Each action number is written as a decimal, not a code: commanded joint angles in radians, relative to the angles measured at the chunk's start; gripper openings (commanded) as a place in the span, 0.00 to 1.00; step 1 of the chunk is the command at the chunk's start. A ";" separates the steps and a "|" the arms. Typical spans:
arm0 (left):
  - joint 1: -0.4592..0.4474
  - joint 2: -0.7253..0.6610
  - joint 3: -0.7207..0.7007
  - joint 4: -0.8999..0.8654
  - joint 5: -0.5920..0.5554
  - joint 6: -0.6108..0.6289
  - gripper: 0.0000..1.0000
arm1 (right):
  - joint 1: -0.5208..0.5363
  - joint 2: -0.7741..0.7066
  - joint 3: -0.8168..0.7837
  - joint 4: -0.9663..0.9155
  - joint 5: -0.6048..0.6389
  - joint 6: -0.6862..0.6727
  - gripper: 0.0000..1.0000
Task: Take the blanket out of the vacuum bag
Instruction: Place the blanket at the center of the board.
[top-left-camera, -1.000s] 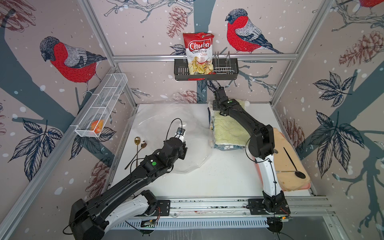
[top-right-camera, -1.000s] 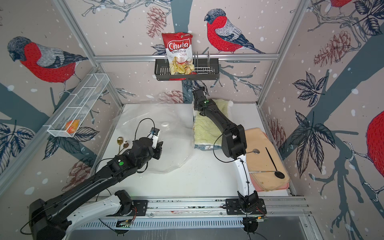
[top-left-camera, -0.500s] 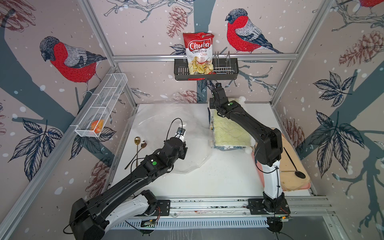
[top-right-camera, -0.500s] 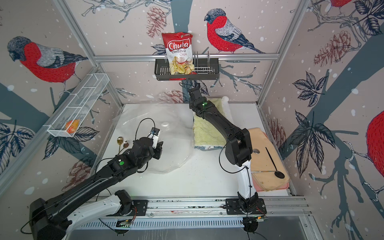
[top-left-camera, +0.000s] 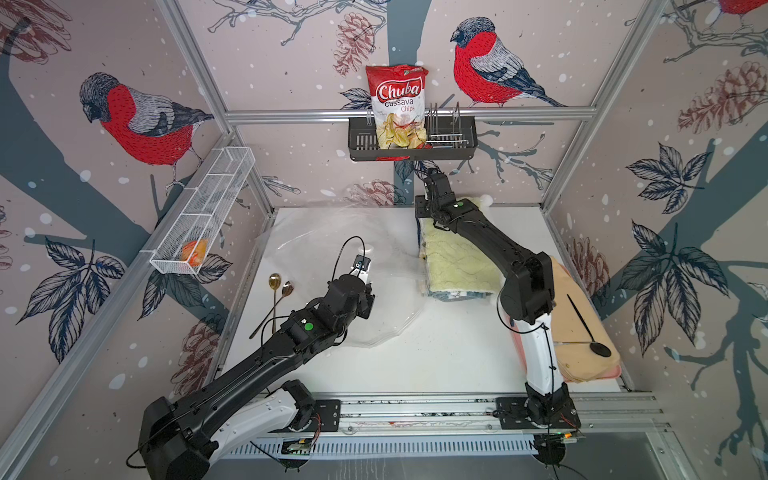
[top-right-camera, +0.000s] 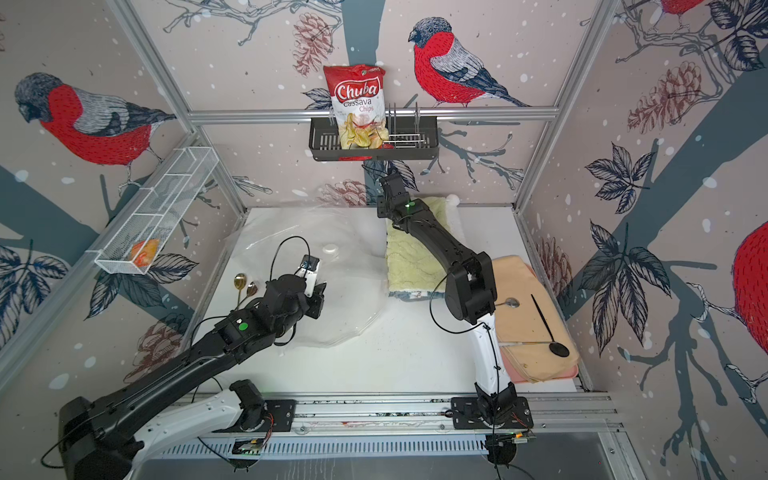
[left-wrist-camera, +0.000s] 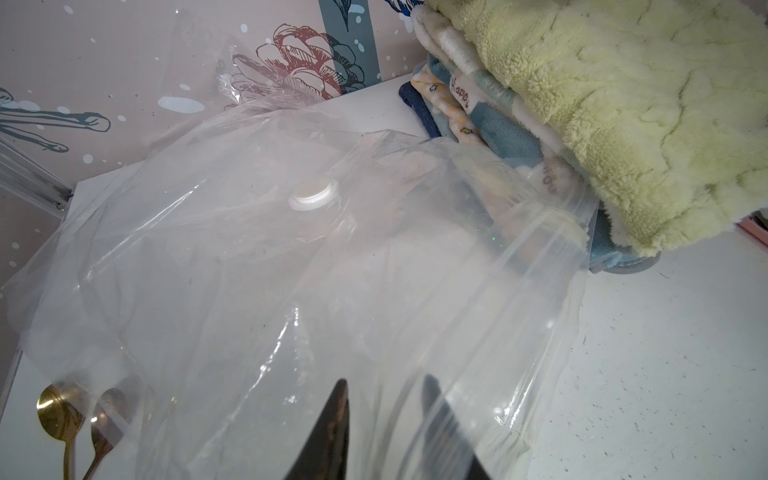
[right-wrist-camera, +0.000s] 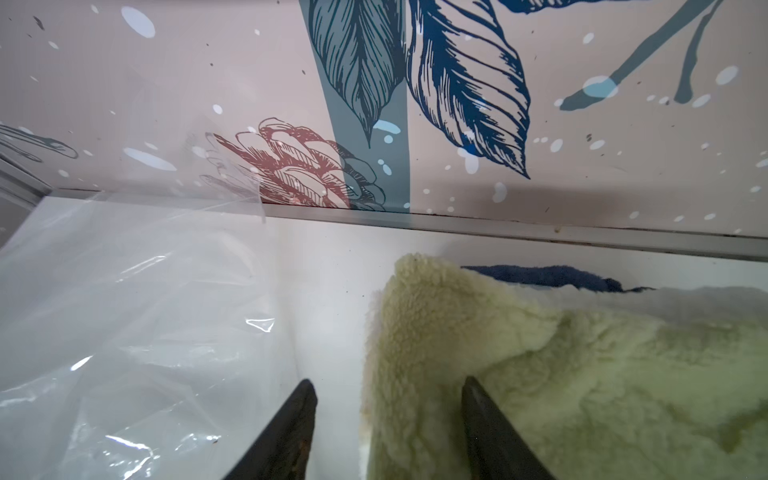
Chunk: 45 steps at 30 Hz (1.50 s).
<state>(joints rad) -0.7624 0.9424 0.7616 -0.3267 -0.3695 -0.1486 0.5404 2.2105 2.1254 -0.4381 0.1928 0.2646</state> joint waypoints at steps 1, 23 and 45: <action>0.002 -0.001 0.003 0.021 -0.017 0.012 0.36 | -0.011 -0.086 -0.015 -0.018 -0.069 0.030 0.65; 0.002 -0.307 0.013 0.150 -0.008 -0.200 0.00 | -0.085 -0.626 -0.981 0.303 -0.243 0.191 0.23; 0.324 0.206 -0.197 0.618 0.069 -0.554 0.00 | -0.258 -1.024 -1.220 0.346 -0.286 0.221 0.60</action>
<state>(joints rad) -0.4538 1.1118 0.5686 0.1539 -0.3286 -0.6765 0.3180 1.2266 0.9394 -0.1314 -0.0853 0.4717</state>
